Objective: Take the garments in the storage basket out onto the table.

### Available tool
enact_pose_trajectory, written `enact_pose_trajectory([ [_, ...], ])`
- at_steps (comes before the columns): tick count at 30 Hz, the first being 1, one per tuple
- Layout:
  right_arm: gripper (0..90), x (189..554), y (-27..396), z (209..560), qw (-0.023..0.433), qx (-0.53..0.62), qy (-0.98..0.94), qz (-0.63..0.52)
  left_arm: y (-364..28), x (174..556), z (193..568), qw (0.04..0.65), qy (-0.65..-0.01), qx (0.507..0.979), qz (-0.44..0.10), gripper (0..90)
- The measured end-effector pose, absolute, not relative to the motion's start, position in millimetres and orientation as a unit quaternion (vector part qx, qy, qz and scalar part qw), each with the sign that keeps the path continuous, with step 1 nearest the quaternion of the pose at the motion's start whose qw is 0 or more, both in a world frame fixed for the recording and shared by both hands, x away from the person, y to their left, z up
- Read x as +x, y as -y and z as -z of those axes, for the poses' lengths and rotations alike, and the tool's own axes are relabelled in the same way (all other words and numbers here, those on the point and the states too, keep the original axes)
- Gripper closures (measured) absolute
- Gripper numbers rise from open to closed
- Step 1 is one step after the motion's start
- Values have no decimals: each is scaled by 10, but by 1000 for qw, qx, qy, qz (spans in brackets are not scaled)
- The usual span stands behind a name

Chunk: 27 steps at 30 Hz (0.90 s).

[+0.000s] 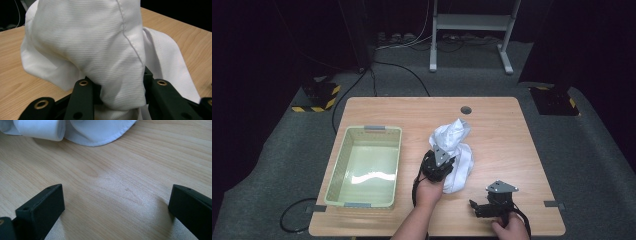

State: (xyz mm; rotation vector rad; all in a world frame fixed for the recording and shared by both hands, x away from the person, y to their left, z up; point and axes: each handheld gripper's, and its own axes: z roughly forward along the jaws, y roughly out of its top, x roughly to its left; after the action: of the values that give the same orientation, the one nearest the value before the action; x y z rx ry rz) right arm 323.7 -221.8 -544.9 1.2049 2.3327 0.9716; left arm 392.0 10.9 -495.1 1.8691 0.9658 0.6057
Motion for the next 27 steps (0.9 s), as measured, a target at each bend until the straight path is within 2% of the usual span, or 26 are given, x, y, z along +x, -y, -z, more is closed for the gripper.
enact_pose_trajectory([
  [27,2,3235,2213,5450,172,423,-822,-340,47,4126,5078,364,-387,822,-208,631],
])
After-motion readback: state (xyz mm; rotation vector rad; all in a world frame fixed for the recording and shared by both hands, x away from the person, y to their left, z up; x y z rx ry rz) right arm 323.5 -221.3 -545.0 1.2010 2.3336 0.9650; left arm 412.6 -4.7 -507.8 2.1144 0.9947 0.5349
